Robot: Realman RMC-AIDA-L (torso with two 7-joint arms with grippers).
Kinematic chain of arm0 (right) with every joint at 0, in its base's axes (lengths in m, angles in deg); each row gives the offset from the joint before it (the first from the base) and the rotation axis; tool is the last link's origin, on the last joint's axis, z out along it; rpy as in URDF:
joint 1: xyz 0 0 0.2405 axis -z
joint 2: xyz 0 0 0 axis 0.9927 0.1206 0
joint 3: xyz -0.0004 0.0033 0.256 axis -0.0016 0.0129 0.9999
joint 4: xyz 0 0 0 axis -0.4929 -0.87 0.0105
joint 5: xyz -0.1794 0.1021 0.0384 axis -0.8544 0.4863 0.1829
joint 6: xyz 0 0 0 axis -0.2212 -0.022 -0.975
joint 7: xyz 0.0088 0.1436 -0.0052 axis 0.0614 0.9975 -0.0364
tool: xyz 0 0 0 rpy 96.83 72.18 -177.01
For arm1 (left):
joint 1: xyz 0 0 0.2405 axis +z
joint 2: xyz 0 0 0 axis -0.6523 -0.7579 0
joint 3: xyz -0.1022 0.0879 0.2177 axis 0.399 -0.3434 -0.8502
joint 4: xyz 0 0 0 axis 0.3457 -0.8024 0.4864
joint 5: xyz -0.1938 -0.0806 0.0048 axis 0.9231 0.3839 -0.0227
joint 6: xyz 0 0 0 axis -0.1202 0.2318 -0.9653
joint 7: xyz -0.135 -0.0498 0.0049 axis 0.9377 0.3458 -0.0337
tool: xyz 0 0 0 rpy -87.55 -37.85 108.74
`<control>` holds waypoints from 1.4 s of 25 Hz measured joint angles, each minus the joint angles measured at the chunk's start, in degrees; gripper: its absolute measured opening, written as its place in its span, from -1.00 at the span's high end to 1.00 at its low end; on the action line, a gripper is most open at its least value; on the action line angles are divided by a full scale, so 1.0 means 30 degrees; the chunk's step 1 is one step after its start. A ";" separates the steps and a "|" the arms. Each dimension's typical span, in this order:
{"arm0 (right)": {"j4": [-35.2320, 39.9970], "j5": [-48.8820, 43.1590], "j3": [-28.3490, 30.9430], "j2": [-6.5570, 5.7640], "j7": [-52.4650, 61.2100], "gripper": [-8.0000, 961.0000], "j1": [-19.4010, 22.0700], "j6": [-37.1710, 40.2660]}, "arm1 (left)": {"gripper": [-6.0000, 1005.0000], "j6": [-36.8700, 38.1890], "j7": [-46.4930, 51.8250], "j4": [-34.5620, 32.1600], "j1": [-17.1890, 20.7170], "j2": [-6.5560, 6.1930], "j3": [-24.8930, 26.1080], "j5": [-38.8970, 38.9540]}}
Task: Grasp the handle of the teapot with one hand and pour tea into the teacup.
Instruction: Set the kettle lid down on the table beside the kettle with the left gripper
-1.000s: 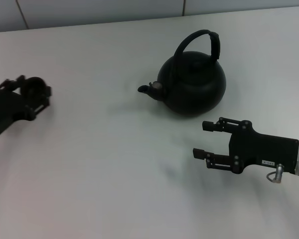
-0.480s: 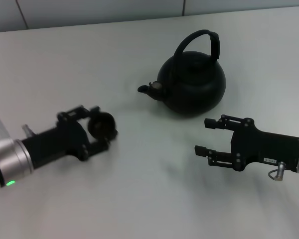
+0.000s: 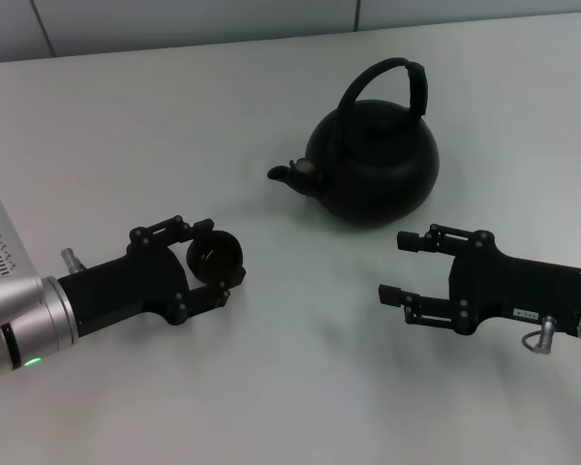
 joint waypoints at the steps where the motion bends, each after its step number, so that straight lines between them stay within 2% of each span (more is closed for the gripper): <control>1: 0.0002 0.0001 -0.0002 0.0003 0.0000 -0.51 0.0001 0.0007 | -0.40 -0.0091 -0.0005 0.0010 -0.0004 0.0002 -0.0006 0.0000; 7: 0.0012 0.0000 -0.0001 0.0017 0.0000 -0.51 -0.0051 0.0021 | -0.40 -0.0871 -0.0154 0.0310 -0.0218 0.0014 -0.0294 -0.0066; 31: 0.0038 0.0012 0.0024 0.0034 0.0077 -0.51 -0.0087 0.0218 | -0.40 -0.1312 -0.0379 0.0485 -0.0234 0.0012 -0.0309 -0.0130; 35: 0.0038 0.0013 0.0029 0.0043 0.0086 -0.51 -0.0087 0.0229 | -0.54 -0.1180 -0.0379 0.0482 -0.0218 0.0012 -0.0308 -0.0120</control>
